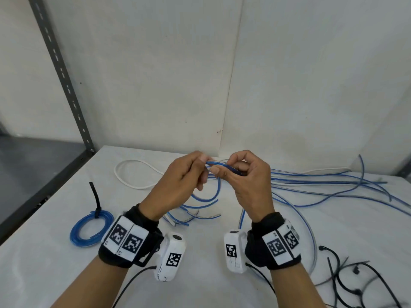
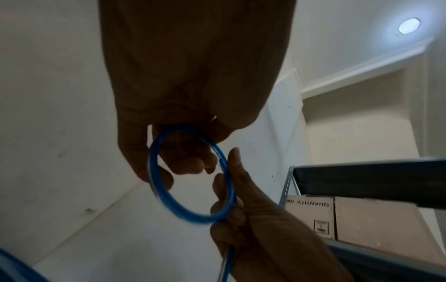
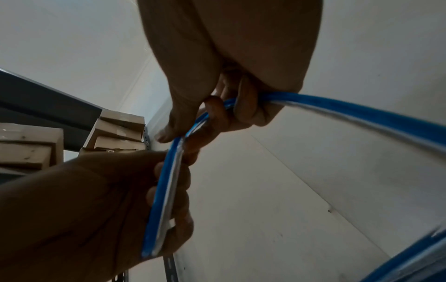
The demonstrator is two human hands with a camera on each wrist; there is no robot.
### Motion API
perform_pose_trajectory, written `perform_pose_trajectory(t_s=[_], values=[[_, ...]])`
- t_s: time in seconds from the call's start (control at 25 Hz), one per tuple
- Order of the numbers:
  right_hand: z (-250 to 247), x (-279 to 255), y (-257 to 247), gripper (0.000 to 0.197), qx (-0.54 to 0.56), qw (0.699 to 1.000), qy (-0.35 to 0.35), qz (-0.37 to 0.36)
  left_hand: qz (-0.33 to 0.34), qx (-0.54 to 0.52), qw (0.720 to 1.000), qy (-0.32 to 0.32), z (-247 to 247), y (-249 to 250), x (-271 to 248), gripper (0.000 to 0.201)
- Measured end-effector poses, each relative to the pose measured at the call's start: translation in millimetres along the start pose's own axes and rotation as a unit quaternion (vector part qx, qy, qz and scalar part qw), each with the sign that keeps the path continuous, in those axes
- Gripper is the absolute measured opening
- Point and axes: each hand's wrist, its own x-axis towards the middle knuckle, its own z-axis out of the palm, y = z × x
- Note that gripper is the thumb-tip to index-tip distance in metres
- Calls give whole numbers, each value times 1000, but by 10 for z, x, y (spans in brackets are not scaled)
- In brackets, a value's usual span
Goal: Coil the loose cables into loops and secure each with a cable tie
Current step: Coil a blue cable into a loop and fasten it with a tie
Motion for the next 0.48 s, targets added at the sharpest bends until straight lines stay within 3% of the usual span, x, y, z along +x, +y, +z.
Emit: perform_pose_trajectory(t_s=[0.24,0.36,0.48], values=[[-139,25,-30,44,5,992,-116,50,49,27,997,-48,-52,81,-23,24],[-147,26,-47,42,7,989,-131,66,15,23,996,-80,-161,58,-19,17],[-118,20,-13,34,-9,990,-126,63,10,83,990,-113,-210,62,-37,9]])
